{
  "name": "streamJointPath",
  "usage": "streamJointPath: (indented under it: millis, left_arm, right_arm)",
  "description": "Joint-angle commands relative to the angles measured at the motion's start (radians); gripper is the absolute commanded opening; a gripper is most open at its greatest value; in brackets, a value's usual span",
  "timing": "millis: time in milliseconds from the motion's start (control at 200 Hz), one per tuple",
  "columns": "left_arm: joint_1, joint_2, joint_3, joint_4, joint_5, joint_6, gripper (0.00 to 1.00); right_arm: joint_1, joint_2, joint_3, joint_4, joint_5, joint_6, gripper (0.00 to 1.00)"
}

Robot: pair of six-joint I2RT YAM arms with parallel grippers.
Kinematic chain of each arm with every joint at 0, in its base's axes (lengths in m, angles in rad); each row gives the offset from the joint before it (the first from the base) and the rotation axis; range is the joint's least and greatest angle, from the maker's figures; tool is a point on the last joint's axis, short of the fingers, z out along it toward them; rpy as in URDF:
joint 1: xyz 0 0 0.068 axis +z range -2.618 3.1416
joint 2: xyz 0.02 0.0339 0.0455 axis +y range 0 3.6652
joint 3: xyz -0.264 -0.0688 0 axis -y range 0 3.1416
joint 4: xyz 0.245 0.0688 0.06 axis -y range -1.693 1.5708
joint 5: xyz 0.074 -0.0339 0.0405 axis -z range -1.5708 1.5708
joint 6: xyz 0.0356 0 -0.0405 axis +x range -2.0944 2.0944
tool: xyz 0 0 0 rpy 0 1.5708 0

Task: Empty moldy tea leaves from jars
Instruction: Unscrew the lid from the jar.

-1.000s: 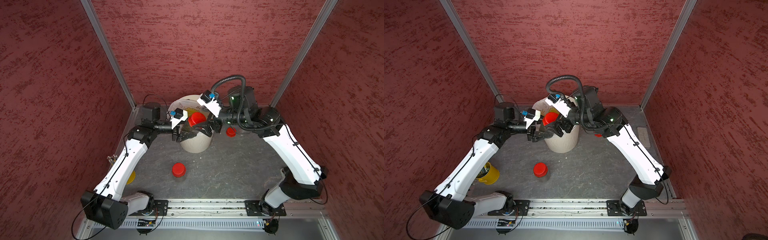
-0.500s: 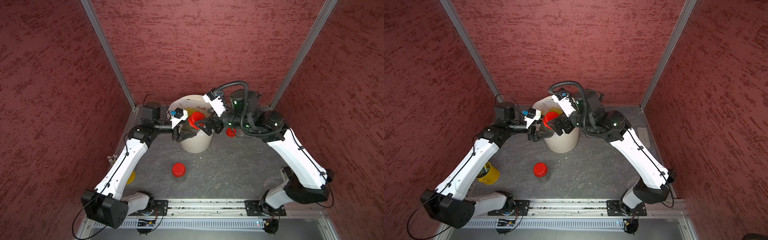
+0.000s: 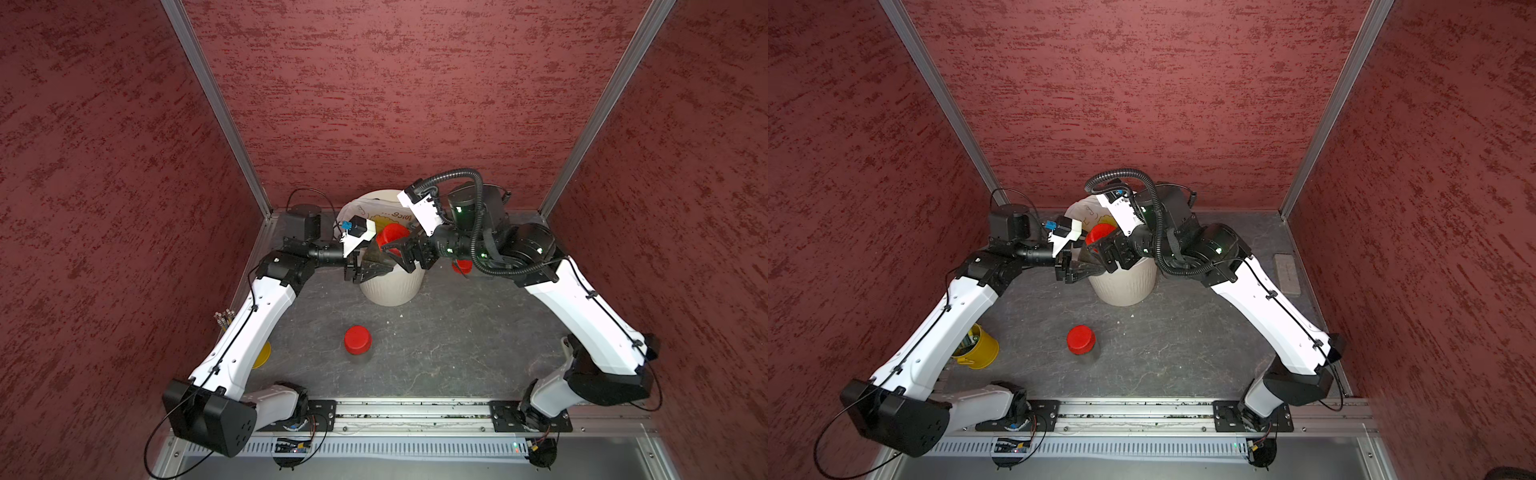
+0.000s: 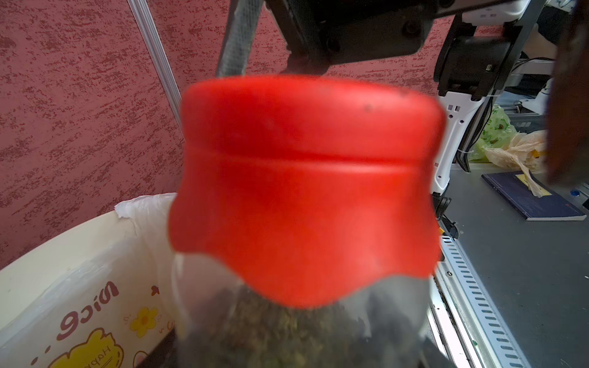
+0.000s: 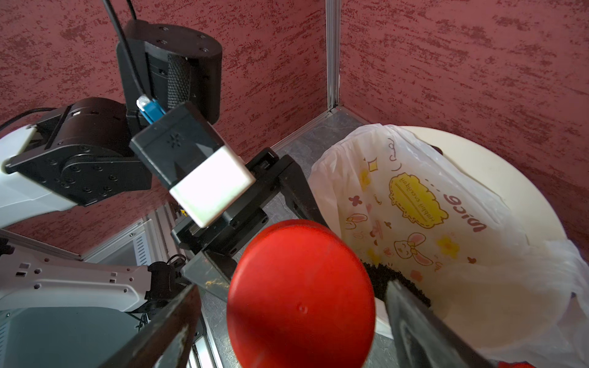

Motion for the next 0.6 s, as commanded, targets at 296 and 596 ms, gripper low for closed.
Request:
streamJointPath:
  millis: [296,596]
  left_arm:
    - [0.005,-0.002,0.016,0.008,0.01,-0.008,0.67]
    - [0.005,-0.005,0.016,0.004,0.011,-0.008,0.67]
  right_arm:
    - [0.007,0.015,-0.01,0.026,0.039,0.016,0.86]
    - [0.007,0.02,-0.012,0.022,0.018,0.005,0.8]
